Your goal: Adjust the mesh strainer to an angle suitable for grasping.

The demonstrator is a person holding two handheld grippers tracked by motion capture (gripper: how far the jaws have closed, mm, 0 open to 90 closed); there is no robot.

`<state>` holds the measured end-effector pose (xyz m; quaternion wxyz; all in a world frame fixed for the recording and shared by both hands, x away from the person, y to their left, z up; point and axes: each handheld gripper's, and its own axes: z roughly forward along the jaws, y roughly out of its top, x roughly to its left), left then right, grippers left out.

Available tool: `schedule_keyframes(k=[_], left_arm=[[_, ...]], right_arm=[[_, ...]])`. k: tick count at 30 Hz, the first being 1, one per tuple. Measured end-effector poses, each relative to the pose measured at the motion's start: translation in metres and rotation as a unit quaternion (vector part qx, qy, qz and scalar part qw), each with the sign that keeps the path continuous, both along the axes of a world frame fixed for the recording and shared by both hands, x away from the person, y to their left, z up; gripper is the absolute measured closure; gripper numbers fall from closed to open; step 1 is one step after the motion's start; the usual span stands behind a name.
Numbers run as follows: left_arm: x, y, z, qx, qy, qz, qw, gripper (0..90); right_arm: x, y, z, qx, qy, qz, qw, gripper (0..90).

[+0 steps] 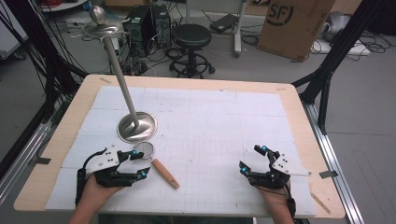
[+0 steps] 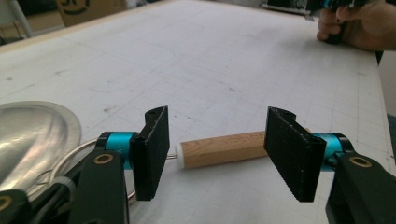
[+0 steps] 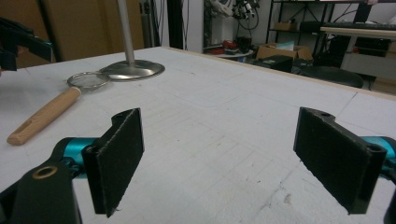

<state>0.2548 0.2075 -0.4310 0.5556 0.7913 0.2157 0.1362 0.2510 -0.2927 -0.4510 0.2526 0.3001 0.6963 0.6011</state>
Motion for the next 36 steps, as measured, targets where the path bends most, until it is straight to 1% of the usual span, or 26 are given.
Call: schedule_keyframes(k=[1, 2, 3, 4, 5, 6, 9, 11, 13, 14, 15, 16, 17, 18, 21, 22, 24, 25, 26, 27, 28, 29, 30, 31, 33, 36], left_arm=[[0.000, -0.004, 0.001, 0.008, 0.005, -0.007, 0.9999, 45.3], [0.001, -0.007, 0.002, 0.017, 0.008, -0.014, 0.9997, 45.3], [0.001, -0.010, 0.002, 0.024, 0.012, -0.020, 0.9995, 49.0], [0.001, -0.013, 0.003, 0.032, 0.017, -0.021, 0.9991, 49.0], [0.001, -0.016, 0.003, 0.038, 0.024, -0.022, 0.9988, 51.6], [0.002, -0.019, 0.003, 0.045, 0.027, -0.025, 0.9983, 54.7], [0.002, -0.025, 0.002, 0.068, 0.035, -0.032, 0.9966, 57.8], [0.002, -0.030, 0.003, 0.084, 0.037, -0.039, 0.9950, 58.3], [0.001, -0.034, 0.004, 0.096, 0.038, -0.048, 0.9935, 60.3], [0.002, -0.036, 0.005, 0.101, 0.040, -0.052, 0.9927, 63.4], [0.002, -0.037, 0.005, 0.106, 0.041, -0.056, 0.9919, 63.4], [0.002, -0.039, 0.005, 0.110, 0.040, -0.060, 0.9912, 67.8], [0.002, -0.040, 0.005, 0.117, 0.040, -0.064, 0.9903, 67.8], [0.002, -0.041, 0.005, 0.120, 0.041, -0.067, 0.9897, 72.4], [0.003, -0.046, 0.004, 0.144, 0.041, -0.072, 0.9861, 76.4], [0.002, -0.048, 0.004, 0.150, 0.042, -0.071, 0.9853, 78.5], [0.002, -0.052, 0.003, 0.152, 0.043, -0.077, 0.9844, 81.6], [0.002, -0.055, 0.005, 0.161, 0.041, -0.083, 0.9827, 83.5], [0.002, -0.055, 0.005, 0.161, 0.041, -0.083, 0.9827, 84.4], [0.003, -0.059, 0.005, 0.163, 0.042, -0.088, 0.9818, 85.4], [0.003, -0.059, 0.005, 0.163, 0.042, -0.088, 0.9818, 86.4], [0.003, -0.061, 0.005, 0.167, 0.042, -0.091, 0.9808, 87.0], [0.004, -0.065, 0.003, 0.176, 0.042, -0.096, 0.9788, 87.2], [0.004, -0.065, 0.003, 0.176, 0.042, -0.096, 0.9788, 87.2], [0.005, -0.071, 0.002, 0.190, 0.041, -0.093, 0.9765, 87.2], [0.005, -0.080, 0.002, 0.198, 0.041, -0.101, 0.9741, 87.7]], right_arm=[[0.000, 0.000, 0.000, 0.000, 0.000, 0.000, 1.0000, 15.2], [0.000, 0.000, 0.000, 0.000, 0.000, 0.000, 1.0000, 15.2], [0.000, 0.000, 0.000, 0.000, 0.000, 0.000, 1.0000, 15.2], [0.000, 0.000, 0.000, 0.000, 0.000, 0.000, 1.0000, 15.2], [0.000, 0.000, 0.000, 0.000, 0.001, 0.000, 1.0000, 15.2], [0.000, 0.000, 0.000, 0.002, 0.002, 0.001, 1.0000, 15.2], [0.000, 0.000, 0.000, 0.001, 0.000, 0.000, 1.0000, 15.2], [0.000, 0.000, 0.000, 0.000, 0.000, 0.000, 1.0000, 15.2], [0.000, 0.000, 0.000, 0.001, 0.000, 0.000, 1.0000, 15.2], [0.000, 0.000, 0.000, 0.001, 0.000, 0.000, 1.0000, 15.2], [0.000, 0.000, 0.000, 0.001, 0.000, 0.000, 1.0000, 15.2], [0.000, 0.000, 0.000, -0.001, -0.002, 0.000, 1.0000, 15.2], [0.000, 0.000, 0.000, -0.001, -0.002, 0.000, 1.0000, 15.2], [0.000, 0.000, 0.000, -0.001, -0.001, 0.000, 1.0000, 15.2], [0.000, 0.000, 0.000, -0.001, -0.001, 0.000, 1.0000, 15.2], [0.000, 0.000, 0.000, -0.001, -0.001, 0.000, 1.0000, 15.2], [0.000, 0.000, 0.000, -0.001, -0.001, 0.001, 1.0000, 15.2], [0.000, 0.000, 0.000, 0.000, -0.001, 0.001, 1.0000, 15.1], [0.000, 0.000, 0.000, 0.000, -0.001, 0.001, 1.0000, 15.2], [0.000, 0.000, 0.000, 0.000, -0.002, 0.001, 1.0000, 15.2], [0.000, 0.000, 0.000, 0.000, -0.001, 0.001, 1.0000, 15.2], [0.000, 0.000, 0.000, 0.001, -0.001, 0.001, 1.0000, 15.2], [0.000, 0.000, 0.000, 0.001, -0.001, 0.001, 1.0000, 15.2], [0.000, 0.000, 0.000, 0.000, -0.001, 0.001, 1.0000, 15.2], [0.000, 0.000, 0.000, 0.000, -0.001, 0.001, 1.0000, 15.2], [0.000, 0.000, 0.000, -0.001, -0.002, 0.002, 1.0000, 15.2]])
